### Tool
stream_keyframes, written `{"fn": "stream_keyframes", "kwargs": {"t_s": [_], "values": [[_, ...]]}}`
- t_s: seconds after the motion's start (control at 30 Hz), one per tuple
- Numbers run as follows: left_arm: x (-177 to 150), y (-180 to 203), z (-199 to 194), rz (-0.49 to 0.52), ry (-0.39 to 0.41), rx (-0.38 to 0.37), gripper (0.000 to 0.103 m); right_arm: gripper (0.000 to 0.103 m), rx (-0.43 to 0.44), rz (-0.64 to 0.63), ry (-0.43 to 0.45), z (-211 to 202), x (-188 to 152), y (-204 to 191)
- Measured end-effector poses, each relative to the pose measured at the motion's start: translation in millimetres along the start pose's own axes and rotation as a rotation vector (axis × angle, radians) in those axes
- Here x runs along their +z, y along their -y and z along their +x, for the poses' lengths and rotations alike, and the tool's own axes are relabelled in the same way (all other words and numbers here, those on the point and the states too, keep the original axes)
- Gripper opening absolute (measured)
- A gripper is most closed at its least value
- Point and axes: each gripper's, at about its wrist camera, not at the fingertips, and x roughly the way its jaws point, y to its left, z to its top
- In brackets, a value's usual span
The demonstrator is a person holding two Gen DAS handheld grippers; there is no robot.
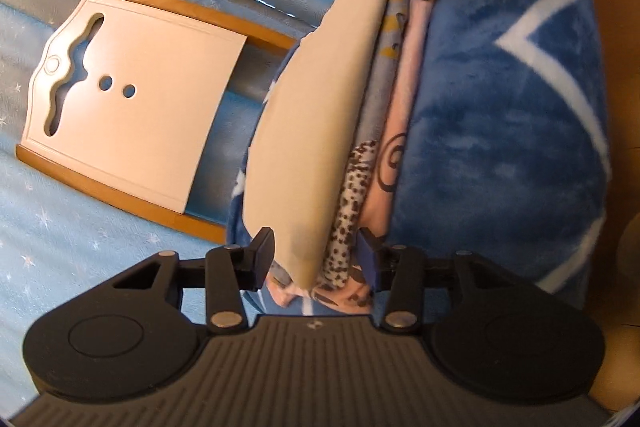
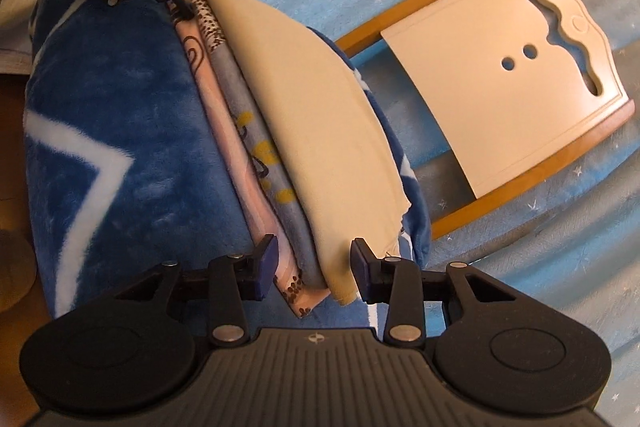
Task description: Fold clothes
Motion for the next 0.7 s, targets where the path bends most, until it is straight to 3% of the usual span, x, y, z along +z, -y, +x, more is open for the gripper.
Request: {"fn": "stream_keyframes", "kwargs": {"t_s": [0.07, 0.2, 0.33, 0.5, 0.57, 0.6, 0.7], "values": [[2.5, -3.7, 2.5, -0.035, -0.007, 0.012, 0.043, 0.039, -0.004, 0.037, 0.003, -0.7, 1.6, 2.6], [1.4, 4.3, 6.0, 0.023, -0.007, 0.023, 0.042, 0.039, -0.010, 0.024, 0.014, 0.1, 4.1, -1.3], [-3.9, 0.4, 5.2, 0.007, -0.012, 0.040, 0.042, 0.039, -0.031, 0.078, 0.034, -7.8, 2.3, 8.9], [-6.1, 5.0, 8.0, 0.027, -0.020, 0.034, 0.041, 0.037, -0.047, -0.008, 0.004, -1.4, -6.8, -1.7], [-5.7, 5.0, 11.0, 0.020, -0.030, 0.029, 0.035, 0.028, -0.057, -0.039, 0.005, 1.4, -8.6, -3.6], [-5.7, 3.6, 11.8, 0.011, -0.035, 0.021, 0.020, 0.020, -0.060, -0.056, 0.005, 2.8, -9.0, -3.5], [-5.4, 0.0, 5.4, -0.005, -0.025, 0.035, 0.015, 0.015, -0.085, -0.098, 0.032, -0.9, -11.1, -0.3]]}}
